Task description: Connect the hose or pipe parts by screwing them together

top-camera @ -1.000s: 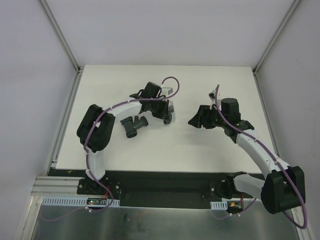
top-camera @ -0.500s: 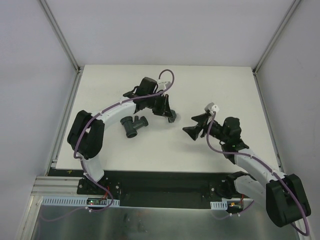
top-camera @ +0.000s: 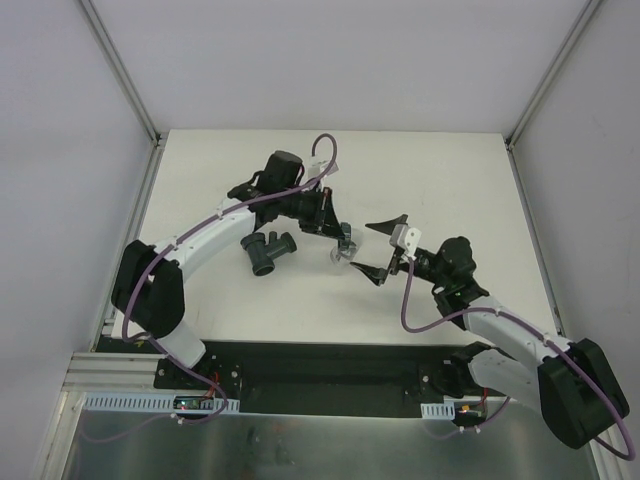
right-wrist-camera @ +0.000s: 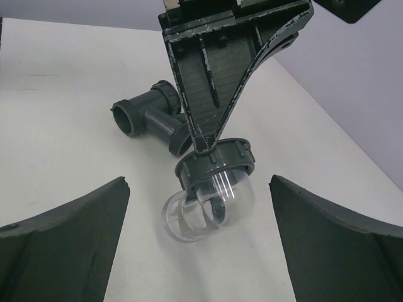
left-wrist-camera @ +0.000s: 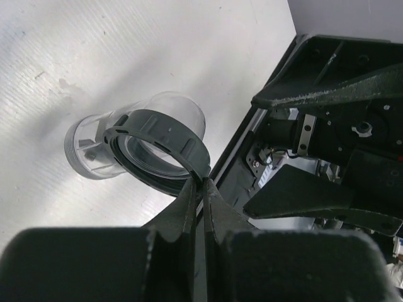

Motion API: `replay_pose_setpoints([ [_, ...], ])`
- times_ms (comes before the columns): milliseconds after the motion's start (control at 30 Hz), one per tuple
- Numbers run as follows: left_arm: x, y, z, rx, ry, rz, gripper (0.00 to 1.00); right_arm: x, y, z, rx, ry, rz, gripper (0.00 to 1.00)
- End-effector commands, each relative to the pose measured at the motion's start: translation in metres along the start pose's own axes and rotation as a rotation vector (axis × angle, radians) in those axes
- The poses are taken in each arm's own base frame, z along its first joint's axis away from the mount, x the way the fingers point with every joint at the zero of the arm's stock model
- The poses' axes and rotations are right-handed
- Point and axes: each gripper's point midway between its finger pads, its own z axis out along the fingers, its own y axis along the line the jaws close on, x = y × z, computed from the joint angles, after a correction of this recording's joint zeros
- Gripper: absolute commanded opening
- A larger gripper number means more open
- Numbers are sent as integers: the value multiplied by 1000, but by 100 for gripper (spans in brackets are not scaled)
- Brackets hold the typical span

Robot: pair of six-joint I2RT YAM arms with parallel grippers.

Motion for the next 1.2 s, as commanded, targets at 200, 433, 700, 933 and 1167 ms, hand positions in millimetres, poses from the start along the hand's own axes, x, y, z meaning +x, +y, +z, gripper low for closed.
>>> replay_pose_setpoints([
  [200,15,-31,-24,105,23,35,0,-28,0,18,-113,-57,-79,96],
  [433,18,-36,-30,117,18,48,0,-10,7,25,-171,16,-9,97],
  [700,24,-36,-31,124,27,53,0,-5,9,37,-179,69,4,97],
  [933,26,-39,-34,137,31,66,0,3,14,41,-197,109,3,94],
  [1167,29,-39,-33,151,45,68,0,5,16,43,-211,136,-2,89],
])
